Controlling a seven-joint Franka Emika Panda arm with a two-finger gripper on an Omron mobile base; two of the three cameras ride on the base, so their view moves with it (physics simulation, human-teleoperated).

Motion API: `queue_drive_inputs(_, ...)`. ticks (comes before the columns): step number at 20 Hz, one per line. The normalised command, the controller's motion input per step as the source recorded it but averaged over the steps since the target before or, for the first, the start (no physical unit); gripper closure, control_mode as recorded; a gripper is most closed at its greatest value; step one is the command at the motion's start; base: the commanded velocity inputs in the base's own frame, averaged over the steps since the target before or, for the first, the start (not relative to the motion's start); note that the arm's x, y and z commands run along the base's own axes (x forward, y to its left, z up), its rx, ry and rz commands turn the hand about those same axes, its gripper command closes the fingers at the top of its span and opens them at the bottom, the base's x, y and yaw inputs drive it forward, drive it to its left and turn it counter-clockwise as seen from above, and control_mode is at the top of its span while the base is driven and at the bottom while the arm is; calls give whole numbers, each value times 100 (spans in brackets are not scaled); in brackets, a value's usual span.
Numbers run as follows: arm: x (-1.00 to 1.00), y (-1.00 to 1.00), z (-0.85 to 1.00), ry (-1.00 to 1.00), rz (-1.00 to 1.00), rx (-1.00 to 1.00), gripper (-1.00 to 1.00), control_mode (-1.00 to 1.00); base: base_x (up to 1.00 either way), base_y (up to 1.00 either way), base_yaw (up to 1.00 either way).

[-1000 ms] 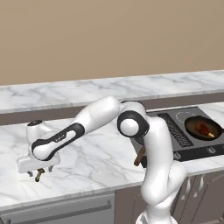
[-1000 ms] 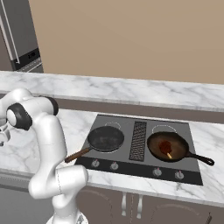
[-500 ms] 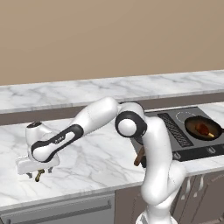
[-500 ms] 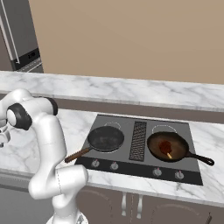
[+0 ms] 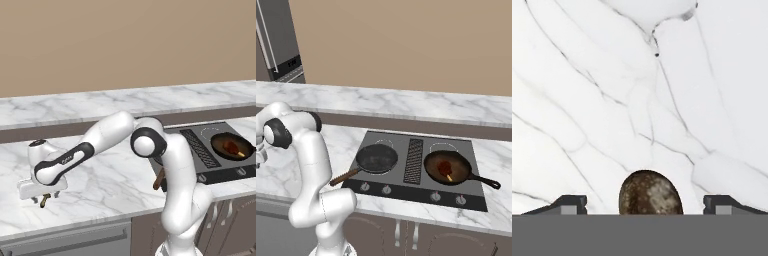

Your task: Place both pans onto different burners. Then place the mushroom and the steak on different pans.

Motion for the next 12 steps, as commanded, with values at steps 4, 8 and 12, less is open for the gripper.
queue_drive_inputs(4, 0, 3, -15, 0, 0, 0, 100, -100, 0, 0, 0)
queue_drive_inputs(8, 1, 6, -33, 0, 0, 0, 100, -100, 0, 0, 0)
queue_drive_inputs(12, 9, 10, -39, 0, 0, -1, 100, -100, 0, 0, 0)
